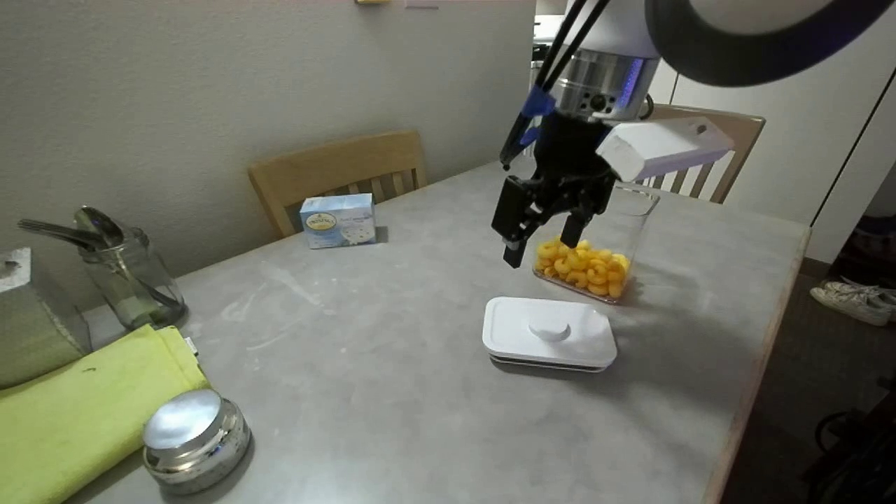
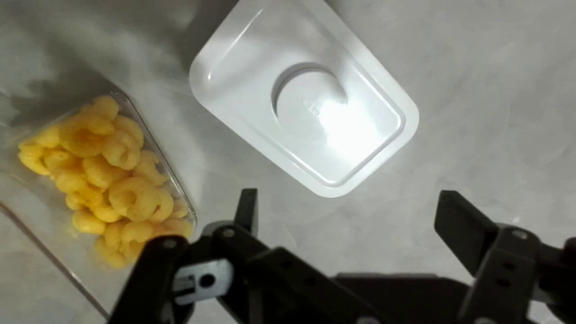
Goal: Remove the white lid from the container and put it on the table
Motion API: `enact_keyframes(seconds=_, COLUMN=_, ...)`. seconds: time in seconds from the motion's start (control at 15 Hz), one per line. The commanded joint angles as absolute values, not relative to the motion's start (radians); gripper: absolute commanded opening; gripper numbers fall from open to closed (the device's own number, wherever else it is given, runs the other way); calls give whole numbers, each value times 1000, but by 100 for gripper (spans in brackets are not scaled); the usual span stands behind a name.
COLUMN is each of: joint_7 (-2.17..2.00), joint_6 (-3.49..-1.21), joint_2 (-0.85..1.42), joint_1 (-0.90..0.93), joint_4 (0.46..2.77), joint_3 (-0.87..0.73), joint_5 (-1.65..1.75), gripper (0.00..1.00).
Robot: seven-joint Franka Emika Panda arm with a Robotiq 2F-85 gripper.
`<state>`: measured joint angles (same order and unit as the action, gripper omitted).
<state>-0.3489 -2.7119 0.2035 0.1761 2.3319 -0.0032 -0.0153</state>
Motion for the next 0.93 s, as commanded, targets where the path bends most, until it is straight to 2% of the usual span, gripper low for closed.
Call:
enact_keyframes(seconds=0.0, joint_7=-356, joint_6=-2612, joint_2=98, joint_1=163, joint_4=2362, joint_3=17, joint_5=-18, gripper=100)
enact_keyframes(seconds=0.2, joint_7=-343, joint_6=-2543, joint_2=48, joint_1=155, joint_4=2353, joint_3=35, joint_5=-31, gripper=100)
enact_keyframes(seconds=0.87, joint_7=-349, joint_6=-2551, joint_2=60, joint_1=150, joint_4=2338, joint_3=44, joint_5=-17, gripper=100)
